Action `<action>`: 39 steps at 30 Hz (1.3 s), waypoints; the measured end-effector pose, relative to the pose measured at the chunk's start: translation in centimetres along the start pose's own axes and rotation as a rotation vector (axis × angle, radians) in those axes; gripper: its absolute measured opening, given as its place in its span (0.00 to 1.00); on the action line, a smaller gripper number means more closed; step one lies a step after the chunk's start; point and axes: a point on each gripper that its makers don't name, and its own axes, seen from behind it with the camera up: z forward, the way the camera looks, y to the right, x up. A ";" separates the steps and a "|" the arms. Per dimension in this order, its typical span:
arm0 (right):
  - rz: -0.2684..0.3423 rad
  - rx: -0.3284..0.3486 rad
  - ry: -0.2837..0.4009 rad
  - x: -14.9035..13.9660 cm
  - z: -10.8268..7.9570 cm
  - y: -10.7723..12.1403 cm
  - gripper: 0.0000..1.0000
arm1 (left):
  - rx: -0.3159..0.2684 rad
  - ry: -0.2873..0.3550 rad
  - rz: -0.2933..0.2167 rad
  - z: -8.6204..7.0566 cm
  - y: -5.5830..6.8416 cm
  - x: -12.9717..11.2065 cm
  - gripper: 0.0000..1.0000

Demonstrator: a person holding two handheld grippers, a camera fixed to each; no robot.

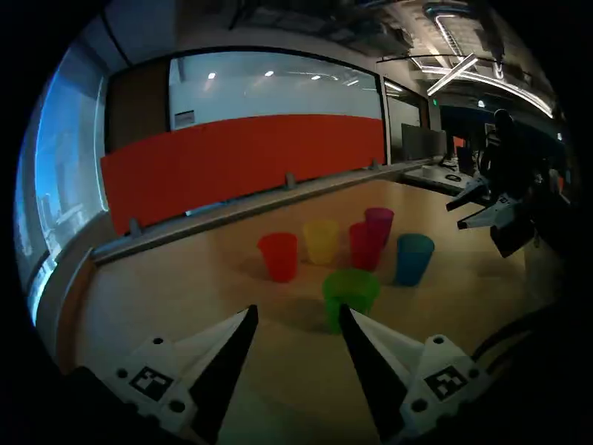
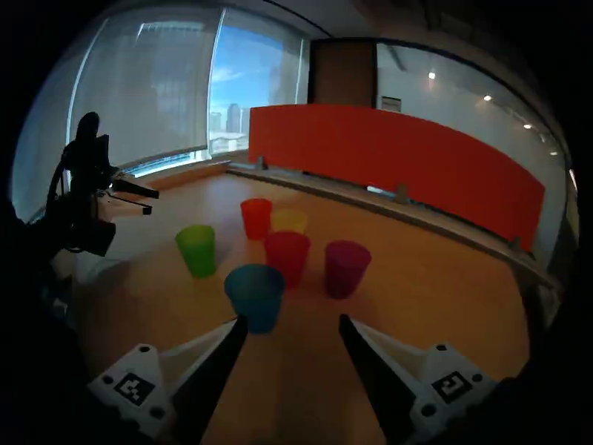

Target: Pour water

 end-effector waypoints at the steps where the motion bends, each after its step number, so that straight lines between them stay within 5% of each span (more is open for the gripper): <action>1: -0.001 -0.019 0.011 0.3 -0.1 0.4 0.95 | 0.018 0.017 -0.003 -0.2 -0.3 0.4 0.80; 12: 0.034 -0.263 0.182 4.8 -1.5 6.0 0.96 | 0.219 0.192 -0.077 -2.8 -4.2 4.0 0.80; 21: 0.054 -0.428 0.321 8.0 -3.7 8.8 0.95 | 0.358 0.290 -0.089 -4.4 -6.8 6.2 0.80; 30: 0.053 -0.571 0.400 9.0 -5.1 10.1 0.96 | 0.394 0.325 -0.112 -4.4 -6.6 6.6 0.80; 39: 0.130 -0.590 0.417 8.1 -5.5 11.6 0.96 | 0.490 0.348 -0.096 -5.0 -8.0 6.8 0.80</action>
